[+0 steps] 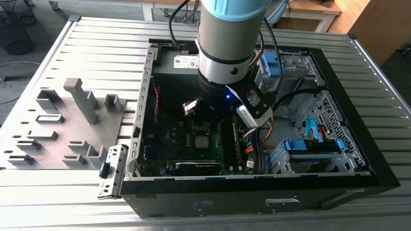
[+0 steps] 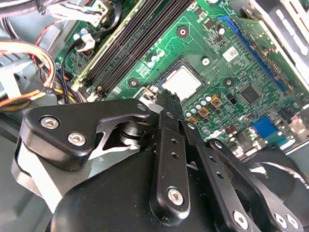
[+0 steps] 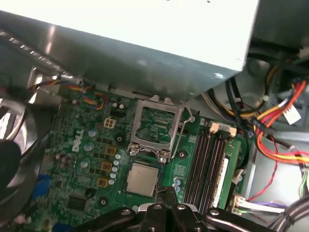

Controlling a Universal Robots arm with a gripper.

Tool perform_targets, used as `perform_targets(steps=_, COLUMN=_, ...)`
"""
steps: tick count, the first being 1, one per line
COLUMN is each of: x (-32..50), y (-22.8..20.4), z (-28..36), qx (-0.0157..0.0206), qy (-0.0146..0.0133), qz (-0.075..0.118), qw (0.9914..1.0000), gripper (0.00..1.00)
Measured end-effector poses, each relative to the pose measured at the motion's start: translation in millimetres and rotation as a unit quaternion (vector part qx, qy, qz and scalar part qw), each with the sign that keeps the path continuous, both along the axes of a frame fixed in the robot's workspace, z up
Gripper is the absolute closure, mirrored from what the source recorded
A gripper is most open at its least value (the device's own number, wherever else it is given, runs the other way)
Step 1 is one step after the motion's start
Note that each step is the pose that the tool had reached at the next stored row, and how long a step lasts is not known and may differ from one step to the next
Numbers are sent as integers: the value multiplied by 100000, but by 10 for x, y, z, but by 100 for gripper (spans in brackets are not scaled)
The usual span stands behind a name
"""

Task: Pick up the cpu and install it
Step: 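Close the cpu cover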

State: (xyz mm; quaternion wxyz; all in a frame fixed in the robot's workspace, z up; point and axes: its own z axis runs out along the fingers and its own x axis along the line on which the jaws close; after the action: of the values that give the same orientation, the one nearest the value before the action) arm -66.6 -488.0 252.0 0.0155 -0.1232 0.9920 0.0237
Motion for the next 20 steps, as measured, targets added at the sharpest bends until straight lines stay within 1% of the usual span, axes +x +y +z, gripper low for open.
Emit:
perform_targets(steps=3, x=0, y=0, z=0, qx=-1, qy=-1, qz=2690, qw=99964, gripper=89)
perform_targets(steps=5, x=0, y=0, z=0, qx=2, qy=-2, qz=4491, qw=99899, gripper=89)
perform_targets(steps=6, x=0, y=0, z=-1, qx=1, qy=-4, qz=5384, qw=99855, gripper=89)
perform_targets(steps=8, x=0, y=0, z=-1, qx=-1, qy=-2, qz=7258, qw=99736, gripper=89)
perform_targets(steps=11, x=0, y=0, z=-1, qx=0, qy=-5, qz=9837, qw=99515, gripper=89)
perform_targets(steps=12, x=0, y=0, z=-1, qx=-3, qy=-7, qz=10043, qw=99494, gripper=89)
perform_targets(steps=20, x=0, y=0, z=-1, qx=16, qy=-3, qz=10067, qw=99492, gripper=89)
